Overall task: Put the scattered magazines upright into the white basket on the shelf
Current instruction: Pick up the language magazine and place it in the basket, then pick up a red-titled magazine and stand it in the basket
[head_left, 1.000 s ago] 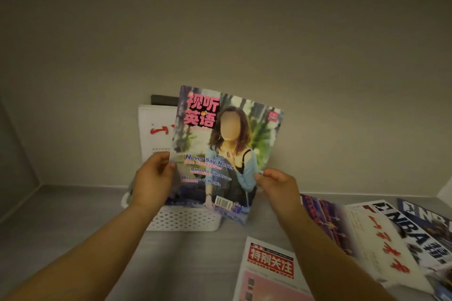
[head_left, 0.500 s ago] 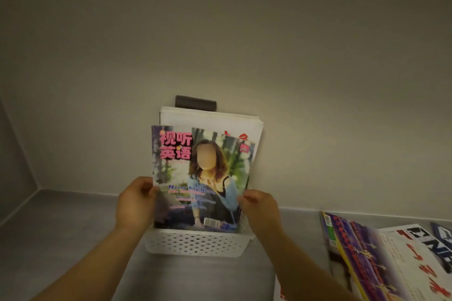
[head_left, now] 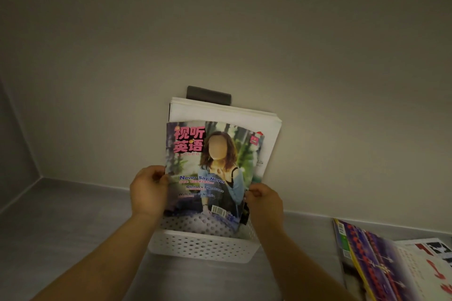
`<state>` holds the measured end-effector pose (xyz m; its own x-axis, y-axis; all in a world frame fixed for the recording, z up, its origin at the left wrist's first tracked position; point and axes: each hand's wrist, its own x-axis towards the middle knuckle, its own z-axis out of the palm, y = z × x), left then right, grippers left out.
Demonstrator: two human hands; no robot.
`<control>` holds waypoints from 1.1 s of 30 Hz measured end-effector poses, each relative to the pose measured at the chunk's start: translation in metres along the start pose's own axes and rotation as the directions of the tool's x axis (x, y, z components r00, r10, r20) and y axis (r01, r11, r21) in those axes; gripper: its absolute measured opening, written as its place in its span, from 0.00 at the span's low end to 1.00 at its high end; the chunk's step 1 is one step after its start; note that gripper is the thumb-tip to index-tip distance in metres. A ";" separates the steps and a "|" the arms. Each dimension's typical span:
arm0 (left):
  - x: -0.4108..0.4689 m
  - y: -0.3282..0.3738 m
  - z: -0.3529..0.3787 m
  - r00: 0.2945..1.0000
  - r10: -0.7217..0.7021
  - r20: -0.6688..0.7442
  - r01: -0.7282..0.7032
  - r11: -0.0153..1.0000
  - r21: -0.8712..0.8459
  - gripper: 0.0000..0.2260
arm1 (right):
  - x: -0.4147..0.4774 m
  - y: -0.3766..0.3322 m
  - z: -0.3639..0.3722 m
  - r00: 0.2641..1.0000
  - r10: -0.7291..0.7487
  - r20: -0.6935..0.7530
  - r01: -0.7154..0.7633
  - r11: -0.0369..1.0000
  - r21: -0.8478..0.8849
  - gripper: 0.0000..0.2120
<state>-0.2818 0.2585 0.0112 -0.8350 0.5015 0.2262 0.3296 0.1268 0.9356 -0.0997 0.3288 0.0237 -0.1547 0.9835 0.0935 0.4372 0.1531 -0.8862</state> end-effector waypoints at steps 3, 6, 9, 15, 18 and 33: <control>0.002 0.000 0.000 1.000 -0.024 -0.009 0.024 1.000 -0.020 0.11 | 0.002 -0.003 0.004 0.998 -0.010 -0.059 0.016 0.993 0.116 0.08; 0.002 0.000 0.000 0.996 -0.059 0.064 0.061 0.998 -0.027 0.18 | 0.000 0.002 0.006 0.993 -0.109 -0.053 0.112 0.992 0.050 0.21; 0.000 0.001 -0.001 0.992 -0.040 0.118 0.039 0.999 0.012 0.14 | -0.003 0.002 0.007 0.980 -0.196 0.031 0.197 0.979 -0.054 0.22; -0.020 0.003 -0.012 0.992 -0.028 0.119 0.023 0.999 0.043 0.15 | -0.014 0.005 -0.006 0.965 -0.247 0.082 0.258 0.949 -0.179 0.16; -0.038 0.009 -0.017 0.991 -0.012 0.130 0.006 0.999 0.044 0.16 | -0.023 0.008 -0.026 0.966 -0.243 0.090 0.259 0.925 -0.280 0.13; -0.224 0.081 0.080 0.796 0.123 0.593 -0.219 0.971 0.092 0.09 | -0.079 0.129 -0.244 0.996 0.038 -0.086 -0.079 0.836 -0.544 0.10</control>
<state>-0.0328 0.2247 0.0145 -0.3630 0.9220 0.1343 0.5435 0.0925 0.8343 0.1854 0.2944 0.0128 -0.0614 0.9933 0.0979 0.8592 0.1025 -0.5013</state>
